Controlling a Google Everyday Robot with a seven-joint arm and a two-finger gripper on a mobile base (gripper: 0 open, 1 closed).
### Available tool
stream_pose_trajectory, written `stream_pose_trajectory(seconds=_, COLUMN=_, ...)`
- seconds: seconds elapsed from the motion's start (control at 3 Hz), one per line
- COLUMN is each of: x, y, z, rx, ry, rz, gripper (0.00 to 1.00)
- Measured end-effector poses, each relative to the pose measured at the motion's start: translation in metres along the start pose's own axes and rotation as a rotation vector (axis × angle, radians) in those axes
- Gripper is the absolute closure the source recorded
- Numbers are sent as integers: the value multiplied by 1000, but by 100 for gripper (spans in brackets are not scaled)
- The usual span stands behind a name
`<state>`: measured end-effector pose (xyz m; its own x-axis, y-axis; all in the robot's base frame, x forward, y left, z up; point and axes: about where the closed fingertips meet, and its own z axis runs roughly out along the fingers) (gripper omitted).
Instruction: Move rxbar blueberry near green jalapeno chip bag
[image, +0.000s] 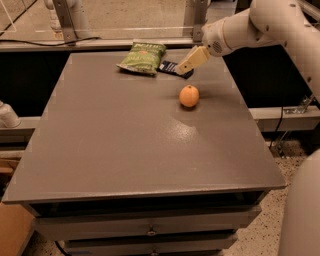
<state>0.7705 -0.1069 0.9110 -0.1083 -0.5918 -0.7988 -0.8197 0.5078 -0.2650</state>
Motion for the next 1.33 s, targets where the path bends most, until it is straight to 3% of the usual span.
stream_pose_trajectory(seconds=0.33, x=-14, y=15, z=-29, rx=6, ry=-55, rz=15, gripper=0)
stream_pose_trajectory(seconds=1.0, x=-17, y=80, z=-84, rx=-37, ry=-110, rz=54, gripper=0)
stream_pose_trajectory(seconds=1.33, x=-17, y=80, z=-84, rx=-38, ry=-111, rz=52, gripper=0)
